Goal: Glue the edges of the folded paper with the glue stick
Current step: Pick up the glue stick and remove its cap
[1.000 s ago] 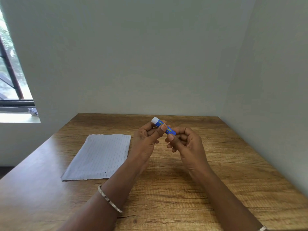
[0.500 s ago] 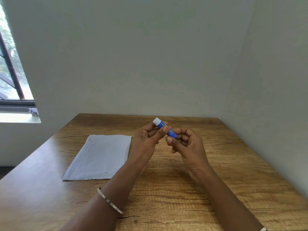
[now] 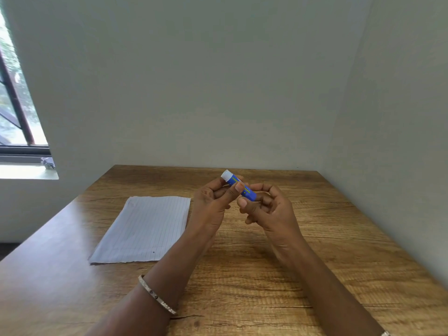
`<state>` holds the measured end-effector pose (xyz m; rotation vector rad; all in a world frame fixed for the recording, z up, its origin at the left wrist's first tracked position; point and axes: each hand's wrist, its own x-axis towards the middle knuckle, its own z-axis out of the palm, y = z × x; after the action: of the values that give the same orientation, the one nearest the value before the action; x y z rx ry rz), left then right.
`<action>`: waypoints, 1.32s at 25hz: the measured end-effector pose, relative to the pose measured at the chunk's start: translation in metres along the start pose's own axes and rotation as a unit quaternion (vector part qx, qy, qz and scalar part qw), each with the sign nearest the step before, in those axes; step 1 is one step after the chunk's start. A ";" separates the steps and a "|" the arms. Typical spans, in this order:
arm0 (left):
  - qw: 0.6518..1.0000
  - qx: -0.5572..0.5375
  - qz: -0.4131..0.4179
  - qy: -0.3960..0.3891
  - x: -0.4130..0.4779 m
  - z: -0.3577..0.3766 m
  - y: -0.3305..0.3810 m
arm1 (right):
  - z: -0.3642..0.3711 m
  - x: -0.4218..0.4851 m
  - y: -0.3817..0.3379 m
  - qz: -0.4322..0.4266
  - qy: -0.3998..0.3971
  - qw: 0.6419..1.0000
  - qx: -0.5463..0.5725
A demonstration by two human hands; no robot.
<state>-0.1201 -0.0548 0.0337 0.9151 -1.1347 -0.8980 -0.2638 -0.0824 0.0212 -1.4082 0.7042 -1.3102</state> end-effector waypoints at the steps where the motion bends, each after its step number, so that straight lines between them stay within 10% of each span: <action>1: 1.000 0.002 0.000 -0.001 0.000 0.000 -0.001 | -0.001 0.000 0.001 -0.009 0.004 1.000 0.003; 25: 0.999 0.051 0.004 -0.017 0.002 -0.002 -0.003 | -0.009 0.000 0.005 0.017 -0.010 1.000 0.003; 33: 0.974 0.214 0.041 -0.061 -0.005 -0.011 -0.010 | -0.015 -0.015 0.000 -0.050 -0.034 0.961 -0.269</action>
<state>-0.1120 -0.0523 0.0205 1.1631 -1.4975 -0.6580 -0.2813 -0.0728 0.0142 -1.9338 1.0020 -1.1865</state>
